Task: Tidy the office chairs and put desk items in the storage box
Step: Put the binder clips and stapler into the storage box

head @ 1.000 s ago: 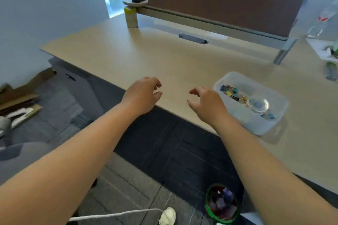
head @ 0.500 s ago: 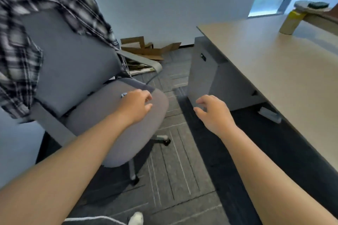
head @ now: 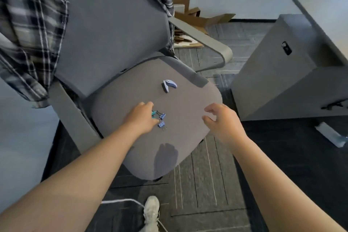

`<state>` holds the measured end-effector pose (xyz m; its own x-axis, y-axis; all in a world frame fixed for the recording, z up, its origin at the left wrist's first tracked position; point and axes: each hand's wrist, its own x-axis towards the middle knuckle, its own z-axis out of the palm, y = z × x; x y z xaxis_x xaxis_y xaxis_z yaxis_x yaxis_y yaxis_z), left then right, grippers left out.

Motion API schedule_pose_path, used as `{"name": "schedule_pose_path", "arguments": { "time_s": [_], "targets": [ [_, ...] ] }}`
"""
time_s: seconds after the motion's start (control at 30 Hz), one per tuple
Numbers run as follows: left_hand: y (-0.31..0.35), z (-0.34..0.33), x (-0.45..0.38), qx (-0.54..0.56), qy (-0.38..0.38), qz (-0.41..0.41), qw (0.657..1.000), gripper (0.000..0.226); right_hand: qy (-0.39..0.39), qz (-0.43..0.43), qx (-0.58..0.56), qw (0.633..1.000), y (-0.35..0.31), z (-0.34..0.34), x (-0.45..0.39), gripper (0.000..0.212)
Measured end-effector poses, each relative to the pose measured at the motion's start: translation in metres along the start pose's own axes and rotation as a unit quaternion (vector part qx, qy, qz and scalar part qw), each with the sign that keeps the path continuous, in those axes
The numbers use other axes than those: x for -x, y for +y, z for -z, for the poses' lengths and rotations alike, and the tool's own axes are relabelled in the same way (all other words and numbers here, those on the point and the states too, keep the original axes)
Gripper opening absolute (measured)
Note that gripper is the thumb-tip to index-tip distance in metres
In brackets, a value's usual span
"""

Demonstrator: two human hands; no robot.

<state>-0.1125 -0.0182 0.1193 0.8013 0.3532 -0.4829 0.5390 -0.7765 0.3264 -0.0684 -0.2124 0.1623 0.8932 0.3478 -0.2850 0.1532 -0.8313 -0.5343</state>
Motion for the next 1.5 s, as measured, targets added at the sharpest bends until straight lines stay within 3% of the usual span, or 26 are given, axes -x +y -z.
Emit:
{"name": "schedule_pose_path", "arguments": {
  "time_s": [0.3, 0.47, 0.57, 0.67, 0.83, 0.93, 1.0, 1.13, 1.2, 1.3, 1.5],
  "targets": [
    [-0.025, -0.076, -0.103, 0.073, -0.008, 0.033, 0.997, 0.076, -0.053, 0.006, 0.032, 0.998, 0.022, -0.077, -0.120, 0.034],
    [-0.043, -0.127, -0.132, 0.040, -0.013, 0.065, 0.997, 0.105, -0.078, 0.052, 0.040, 0.995, 0.040, -0.116, -0.179, 0.033],
    [-0.047, -0.158, -0.143, -0.009, -0.010, 0.080, 0.997, 0.111, -0.091, 0.075, 0.044, 0.992, 0.049, -0.134, -0.207, 0.032],
    [-0.041, -0.172, -0.154, -0.032, 0.061, 0.053, 0.996, 0.101, -0.114, 0.107, 0.059, 0.986, 0.058, -0.144, -0.224, 0.029],
    [-0.036, -0.184, -0.178, -0.024, 0.190, -0.017, 0.981, 0.046, -0.109, 0.144, 0.057, 0.982, 0.067, -0.151, -0.258, 0.031],
    [-0.032, -0.180, -0.191, 0.013, 0.220, 0.003, 0.975, 0.017, -0.098, 0.159, 0.043, 0.982, 0.065, -0.155, -0.273, 0.032],
    [-0.029, -0.170, -0.198, 0.086, 0.196, 0.050, 0.976, 0.017, -0.086, 0.171, 0.040, 0.981, 0.063, -0.157, -0.281, 0.034],
    [-0.023, -0.154, -0.207, 0.163, 0.223, 0.175, 0.945, 0.014, -0.072, 0.180, 0.050, 0.980, 0.056, -0.161, -0.297, 0.050],
    [-0.023, -0.147, -0.207, 0.159, 0.181, 0.158, 0.957, 0.002, -0.082, 0.168, 0.061, 0.980, 0.051, -0.164, -0.304, 0.063],
    [-0.033, -0.134, -0.206, 0.152, 0.161, 0.174, 0.959, 0.009, -0.106, 0.153, 0.098, 0.978, 0.039, -0.170, -0.310, 0.073],
    [-0.045, -0.116, -0.194, 0.202, 0.164, 0.154, 0.953, 0.016, -0.104, 0.144, 0.150, 0.973, 0.025, -0.179, -0.303, 0.053]
  ]
}}
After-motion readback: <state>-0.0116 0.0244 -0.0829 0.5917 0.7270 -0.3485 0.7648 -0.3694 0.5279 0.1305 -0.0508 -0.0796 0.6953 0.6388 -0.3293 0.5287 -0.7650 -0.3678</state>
